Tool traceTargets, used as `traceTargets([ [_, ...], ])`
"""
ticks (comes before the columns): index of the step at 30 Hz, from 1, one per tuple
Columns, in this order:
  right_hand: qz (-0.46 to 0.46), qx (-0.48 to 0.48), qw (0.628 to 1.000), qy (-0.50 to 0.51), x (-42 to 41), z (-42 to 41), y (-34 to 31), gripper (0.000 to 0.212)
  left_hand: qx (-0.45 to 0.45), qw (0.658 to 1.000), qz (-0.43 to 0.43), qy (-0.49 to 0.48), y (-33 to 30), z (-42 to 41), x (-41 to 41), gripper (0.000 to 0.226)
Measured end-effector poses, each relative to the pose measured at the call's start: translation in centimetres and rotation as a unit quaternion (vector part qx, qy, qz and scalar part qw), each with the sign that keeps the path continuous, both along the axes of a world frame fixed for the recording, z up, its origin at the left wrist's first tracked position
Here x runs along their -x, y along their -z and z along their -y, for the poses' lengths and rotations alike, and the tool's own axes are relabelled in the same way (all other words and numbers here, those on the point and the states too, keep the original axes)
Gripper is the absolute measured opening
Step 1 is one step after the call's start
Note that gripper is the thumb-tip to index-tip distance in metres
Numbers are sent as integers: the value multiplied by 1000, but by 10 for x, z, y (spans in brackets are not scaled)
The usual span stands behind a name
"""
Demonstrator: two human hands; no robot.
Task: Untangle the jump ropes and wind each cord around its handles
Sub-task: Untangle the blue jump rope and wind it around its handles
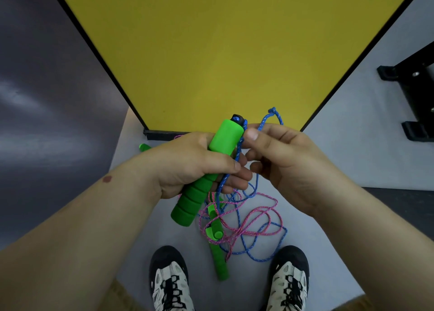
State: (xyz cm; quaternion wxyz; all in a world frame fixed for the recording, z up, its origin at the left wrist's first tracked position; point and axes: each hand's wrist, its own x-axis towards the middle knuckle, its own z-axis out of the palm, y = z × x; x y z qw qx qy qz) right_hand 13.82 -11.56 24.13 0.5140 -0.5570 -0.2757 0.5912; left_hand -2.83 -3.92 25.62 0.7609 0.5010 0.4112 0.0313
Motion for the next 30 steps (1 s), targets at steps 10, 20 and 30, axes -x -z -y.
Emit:
traceTargets([
  [10,63,-17,995,81,-1,-2,1,11,2,1000,-1,3,0,-1,0,15],
  [20,-30,-22,990,136,-10,-5,-1,15,-12,1000,6,16,-1,-3,2,12],
  [30,-13,-28,996,89,-7,-5,-3,12,8,1000,11,16,-2,-4,4,15],
])
